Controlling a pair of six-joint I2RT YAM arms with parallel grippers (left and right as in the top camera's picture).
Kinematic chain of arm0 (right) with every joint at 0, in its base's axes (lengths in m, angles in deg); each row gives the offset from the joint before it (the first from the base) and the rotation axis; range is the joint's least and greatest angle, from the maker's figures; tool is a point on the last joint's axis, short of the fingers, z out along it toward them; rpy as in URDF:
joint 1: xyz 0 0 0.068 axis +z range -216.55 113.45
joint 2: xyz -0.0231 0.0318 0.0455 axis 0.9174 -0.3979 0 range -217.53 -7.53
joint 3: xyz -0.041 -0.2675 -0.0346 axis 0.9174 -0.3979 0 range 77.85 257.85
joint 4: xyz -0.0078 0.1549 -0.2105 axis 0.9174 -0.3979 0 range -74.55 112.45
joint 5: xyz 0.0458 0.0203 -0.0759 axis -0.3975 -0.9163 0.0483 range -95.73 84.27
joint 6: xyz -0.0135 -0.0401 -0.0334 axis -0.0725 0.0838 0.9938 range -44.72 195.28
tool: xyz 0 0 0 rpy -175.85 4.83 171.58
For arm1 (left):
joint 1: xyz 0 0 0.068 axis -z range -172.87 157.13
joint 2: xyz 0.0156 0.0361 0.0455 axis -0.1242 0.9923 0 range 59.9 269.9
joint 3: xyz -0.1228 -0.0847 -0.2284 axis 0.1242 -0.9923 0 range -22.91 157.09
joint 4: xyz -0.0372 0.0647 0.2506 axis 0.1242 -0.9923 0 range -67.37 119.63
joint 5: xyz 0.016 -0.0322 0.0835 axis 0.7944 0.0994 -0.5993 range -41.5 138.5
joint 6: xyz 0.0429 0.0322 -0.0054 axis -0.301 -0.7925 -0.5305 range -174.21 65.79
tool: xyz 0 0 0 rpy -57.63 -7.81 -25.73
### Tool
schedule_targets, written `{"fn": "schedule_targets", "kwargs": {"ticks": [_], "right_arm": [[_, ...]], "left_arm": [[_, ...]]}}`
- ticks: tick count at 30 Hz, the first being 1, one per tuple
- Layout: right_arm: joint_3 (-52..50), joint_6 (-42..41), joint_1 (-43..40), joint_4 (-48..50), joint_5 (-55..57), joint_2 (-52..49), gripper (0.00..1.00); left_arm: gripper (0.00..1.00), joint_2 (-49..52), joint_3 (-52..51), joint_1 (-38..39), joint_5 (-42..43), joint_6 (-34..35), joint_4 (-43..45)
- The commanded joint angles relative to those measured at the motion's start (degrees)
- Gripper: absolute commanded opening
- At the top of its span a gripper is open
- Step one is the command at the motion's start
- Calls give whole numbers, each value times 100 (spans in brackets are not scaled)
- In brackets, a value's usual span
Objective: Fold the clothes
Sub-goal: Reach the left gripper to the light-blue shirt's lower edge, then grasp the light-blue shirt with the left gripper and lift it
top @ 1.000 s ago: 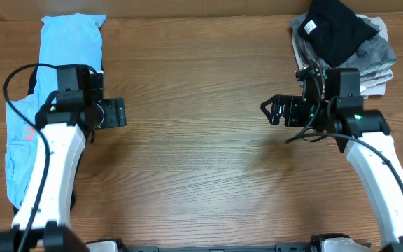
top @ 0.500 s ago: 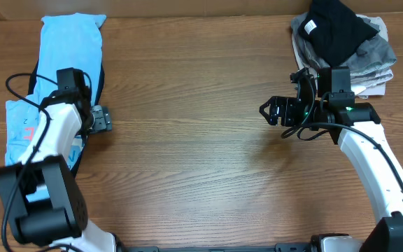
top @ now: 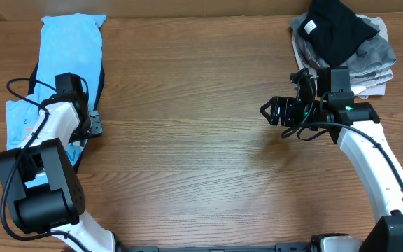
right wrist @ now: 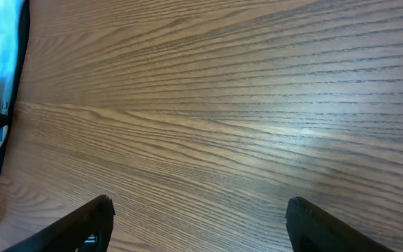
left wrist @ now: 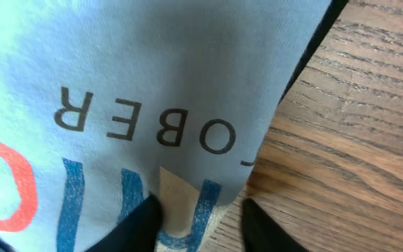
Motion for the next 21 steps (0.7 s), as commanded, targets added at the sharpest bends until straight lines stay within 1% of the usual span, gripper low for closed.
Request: {"fn": "schedule_targets", "kwargs": {"ticks": [1, 3, 8, 9, 10, 11, 12, 14, 17, 21], "right_arm": [[160, -17, 17, 39, -9, -7, 82], [160, -17, 17, 37, -11, -7, 82], [160, -15, 17, 37, -9, -7, 82], [160, -15, 17, 37, -9, -7, 82], [160, -15, 17, 37, -9, -7, 82], [160, -15, 17, 37, -9, -9, 82], [160, -15, 17, 37, -9, -7, 82], [160, -15, 17, 39, -9, -7, 82], [160, -15, 17, 39, -9, -7, 82], [160, -15, 17, 31, -7, -7, 82]], "left_arm": [[31, 96, 81, 7, -85, -76, 39], [25, 96, 81, 7, -151, -76, 39], [17, 96, 81, 7, -173, -76, 105], [18, 96, 81, 7, -166, -76, 138], [21, 96, 81, 9, -146, -76, 166], [27, 96, 81, 15, -136, -76, 190], [35, 96, 81, 15, -127, -79, 210], [40, 101, 79, 13, -127, -168, 254], [45, 166, 74, 11, -138, -407, 341], [44, 282, 74, 11, -170, -479, 365]]}}
